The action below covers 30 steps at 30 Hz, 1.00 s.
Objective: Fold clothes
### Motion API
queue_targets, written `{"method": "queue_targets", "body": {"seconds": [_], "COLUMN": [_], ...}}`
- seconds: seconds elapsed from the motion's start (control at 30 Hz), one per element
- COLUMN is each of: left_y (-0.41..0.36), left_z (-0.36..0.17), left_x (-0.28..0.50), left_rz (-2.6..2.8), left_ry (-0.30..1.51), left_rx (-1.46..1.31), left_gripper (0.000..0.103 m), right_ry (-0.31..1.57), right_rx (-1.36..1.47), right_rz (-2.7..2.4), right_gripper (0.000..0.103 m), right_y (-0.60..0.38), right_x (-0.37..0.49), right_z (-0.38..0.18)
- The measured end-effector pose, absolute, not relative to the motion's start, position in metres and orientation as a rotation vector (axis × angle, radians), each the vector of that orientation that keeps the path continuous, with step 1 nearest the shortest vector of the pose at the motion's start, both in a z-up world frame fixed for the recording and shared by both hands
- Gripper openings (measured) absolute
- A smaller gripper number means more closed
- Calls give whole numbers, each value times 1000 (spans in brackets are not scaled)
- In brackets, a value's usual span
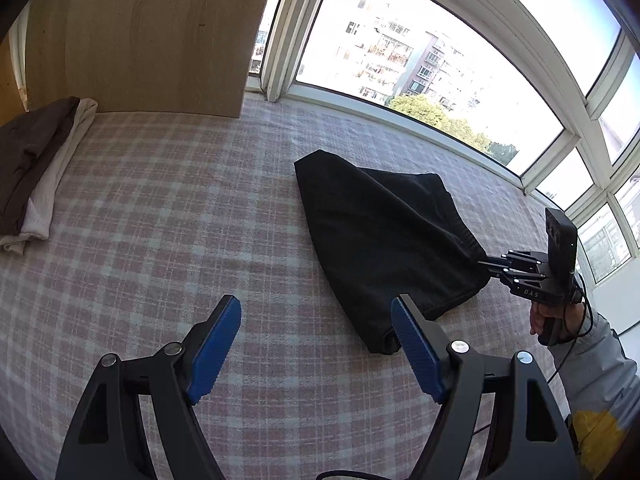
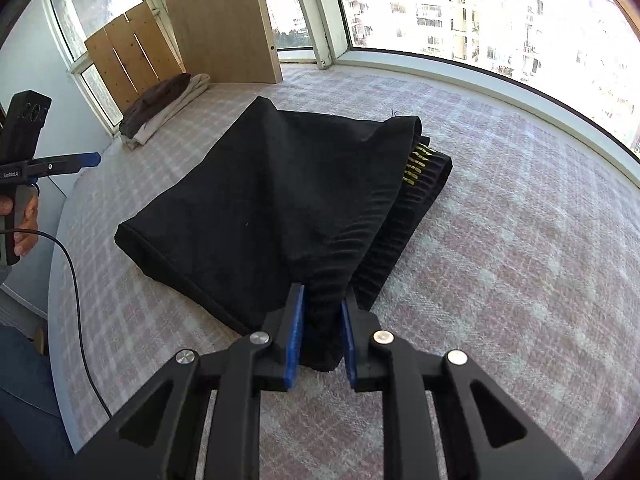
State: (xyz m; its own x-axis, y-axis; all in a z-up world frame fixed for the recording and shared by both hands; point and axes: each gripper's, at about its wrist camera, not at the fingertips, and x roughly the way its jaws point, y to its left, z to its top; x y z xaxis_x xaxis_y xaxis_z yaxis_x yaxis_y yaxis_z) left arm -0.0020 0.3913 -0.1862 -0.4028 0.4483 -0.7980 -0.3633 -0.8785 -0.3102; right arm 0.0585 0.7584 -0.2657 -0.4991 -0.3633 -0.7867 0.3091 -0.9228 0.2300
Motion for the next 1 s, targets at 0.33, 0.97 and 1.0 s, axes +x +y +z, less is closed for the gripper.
{"method": "queue_targets", "body": {"seconds": [0.33,0.97,1.0], "left_y": [364,346,345], "left_z": [-171,-176,-176], "left_x": [-1,-14,-15], "left_rz": [2361,2383,2382], "left_ry": [-137,-149,-152], "left_rx": [-1306,-1288,-1287], "left_gripper": [76,76,76], "right_ry": [31,49,54], "right_rx": [1290,1558,1558], "right_rz": [-2485,-2475,-2485], "right_gripper": [27,4,4], "right_y": [772,747,746], "right_x": [0,-104,-103], "right_z": [-234,-267,-265]}}
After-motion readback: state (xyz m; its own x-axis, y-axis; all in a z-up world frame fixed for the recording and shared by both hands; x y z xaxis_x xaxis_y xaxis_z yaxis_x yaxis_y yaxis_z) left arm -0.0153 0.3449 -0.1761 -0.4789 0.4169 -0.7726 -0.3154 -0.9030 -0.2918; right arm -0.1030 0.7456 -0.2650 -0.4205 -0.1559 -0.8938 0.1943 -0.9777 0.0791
